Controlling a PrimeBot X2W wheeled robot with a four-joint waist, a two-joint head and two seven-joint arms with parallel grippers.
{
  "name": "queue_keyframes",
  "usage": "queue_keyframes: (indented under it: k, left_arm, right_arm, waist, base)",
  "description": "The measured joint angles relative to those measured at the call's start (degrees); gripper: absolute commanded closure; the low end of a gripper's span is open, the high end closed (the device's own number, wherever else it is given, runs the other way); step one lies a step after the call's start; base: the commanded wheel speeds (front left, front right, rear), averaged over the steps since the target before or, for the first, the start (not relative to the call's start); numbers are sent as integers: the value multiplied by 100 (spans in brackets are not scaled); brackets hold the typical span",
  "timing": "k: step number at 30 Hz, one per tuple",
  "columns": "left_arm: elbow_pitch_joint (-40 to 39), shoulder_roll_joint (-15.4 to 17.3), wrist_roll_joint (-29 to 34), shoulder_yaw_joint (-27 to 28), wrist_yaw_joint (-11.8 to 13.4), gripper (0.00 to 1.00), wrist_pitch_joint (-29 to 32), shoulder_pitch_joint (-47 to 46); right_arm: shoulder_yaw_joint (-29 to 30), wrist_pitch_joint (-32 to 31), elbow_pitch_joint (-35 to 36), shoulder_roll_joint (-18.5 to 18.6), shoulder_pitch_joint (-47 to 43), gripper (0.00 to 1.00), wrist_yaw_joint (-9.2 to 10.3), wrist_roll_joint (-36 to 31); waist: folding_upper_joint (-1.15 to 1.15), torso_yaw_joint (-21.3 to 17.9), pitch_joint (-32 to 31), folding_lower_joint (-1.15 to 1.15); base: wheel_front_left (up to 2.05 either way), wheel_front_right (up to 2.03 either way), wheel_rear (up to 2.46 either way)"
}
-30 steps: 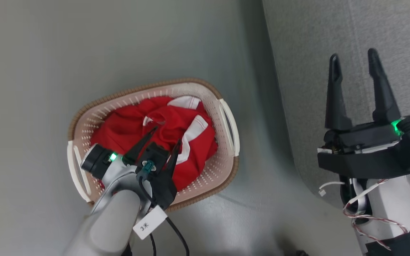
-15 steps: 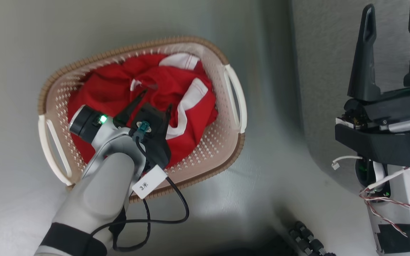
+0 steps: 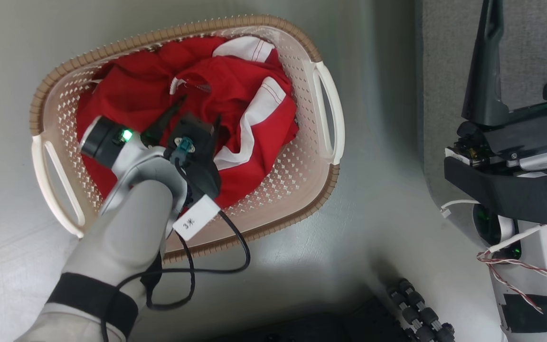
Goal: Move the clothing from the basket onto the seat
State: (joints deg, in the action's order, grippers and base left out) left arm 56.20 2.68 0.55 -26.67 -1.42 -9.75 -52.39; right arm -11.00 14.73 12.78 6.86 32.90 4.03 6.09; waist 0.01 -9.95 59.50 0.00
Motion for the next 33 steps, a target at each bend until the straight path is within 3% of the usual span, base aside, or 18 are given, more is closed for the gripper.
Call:
queue_keyframes:
  k: [6, 7, 8, 9, 11, 22, 33]
  left_arm:
    - [238, -7, -19, 9, 58, 0, -51, -196]
    - [279, -10, -36, 9, 86, 11, -51, -218]
    - [313, -10, -46, 7, 92, 42, -51, -244]
    - [348, -10, -48, 0, 92, 65, -51, -270]
    - [371, -10, -77, -36, 90, 100, -64, -292]
    - [81, -15, -621, -383, -25, 100, -356, -221]
    - [-361, -18, -1120, -556, -122, 100, -457, 160]
  right_arm:
    - [-56, 0, 21, -5, 38, 0, 0, -112]
    - [-58, 0, 22, -5, 35, 0, 0, -118]
    - [-58, 0, 23, -5, 32, 0, 0, -118]
    - [-58, 0, 23, -5, 32, 0, -1, -118]
    - [-58, 0, 23, -5, 34, 0, -2, -118]
    - [-48, 5, -331, -27, 66, 0, -53, -116]
    - [58, 4, -1007, -30, 27, 0, -86, -105]
  waist:
    - [0, -35, 101, 0]
    - [0, -40, 105, 0]
    - [-1, -44, 109, 0]
    - [-1, -48, 112, 0]
    - [-1, -59, 116, 0]
    - [-1, -76, -80, 0]
    - [-1, 96, -704, -1]
  base:
    - [0, 0, 0]
    - [0, 0, 0]
    - [0, 0, 0]
    - [0, 0, 0]
    - [0, 0, 0]
    - [0, 0, 0]
    - [0, 0, 0]
